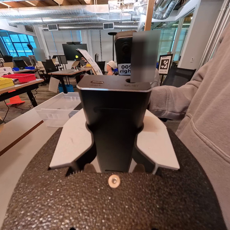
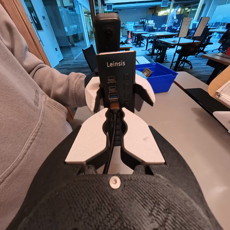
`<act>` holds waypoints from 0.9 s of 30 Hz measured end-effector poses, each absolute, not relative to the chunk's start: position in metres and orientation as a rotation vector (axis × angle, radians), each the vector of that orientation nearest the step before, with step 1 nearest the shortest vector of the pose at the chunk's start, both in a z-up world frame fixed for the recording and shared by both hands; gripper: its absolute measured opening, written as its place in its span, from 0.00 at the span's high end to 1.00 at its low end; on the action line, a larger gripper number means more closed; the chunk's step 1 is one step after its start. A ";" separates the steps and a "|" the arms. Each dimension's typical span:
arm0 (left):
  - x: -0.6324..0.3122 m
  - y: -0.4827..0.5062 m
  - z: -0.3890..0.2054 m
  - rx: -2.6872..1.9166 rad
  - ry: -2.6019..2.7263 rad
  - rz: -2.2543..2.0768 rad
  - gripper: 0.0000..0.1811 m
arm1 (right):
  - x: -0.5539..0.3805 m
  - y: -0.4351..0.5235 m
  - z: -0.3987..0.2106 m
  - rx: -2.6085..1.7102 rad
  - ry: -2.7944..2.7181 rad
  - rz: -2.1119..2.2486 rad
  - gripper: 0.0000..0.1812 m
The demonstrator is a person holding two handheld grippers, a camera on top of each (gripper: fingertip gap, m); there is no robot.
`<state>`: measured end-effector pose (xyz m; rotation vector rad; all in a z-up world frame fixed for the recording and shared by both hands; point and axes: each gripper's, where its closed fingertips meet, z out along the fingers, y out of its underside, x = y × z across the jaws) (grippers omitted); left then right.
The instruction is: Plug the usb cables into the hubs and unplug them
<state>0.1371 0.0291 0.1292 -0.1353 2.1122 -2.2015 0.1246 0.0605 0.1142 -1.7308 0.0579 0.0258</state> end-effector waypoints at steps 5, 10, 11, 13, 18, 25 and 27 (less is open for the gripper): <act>0.138 0.031 0.129 -0.157 2.099 -2.203 0.61 | 0.128 0.059 0.116 -1.707 0.083 0.013 0.89; 0.136 0.030 0.128 -0.143 2.109 -2.191 0.61 | 0.125 0.059 0.115 -1.740 0.044 0.011 0.90; 0.135 0.030 0.128 -0.143 2.108 -2.196 0.61 | 0.123 0.059 0.116 -1.739 0.031 0.021 0.92; 0.135 0.029 0.127 -0.147 2.110 -2.195 0.61 | 0.123 0.059 0.115 -1.749 0.029 0.012 0.92; 0.136 0.030 0.130 -0.154 2.086 -2.190 0.61 | 0.123 0.058 0.118 -1.766 0.021 -0.043 0.92; 0.154 0.077 0.134 -0.317 1.994 -2.190 0.61 | 0.150 -0.011 0.129 -1.822 0.113 -0.223 0.92; 0.162 0.102 0.131 -0.342 2.029 -2.057 0.61 | 0.158 -0.060 0.131 -1.826 0.204 -0.170 0.92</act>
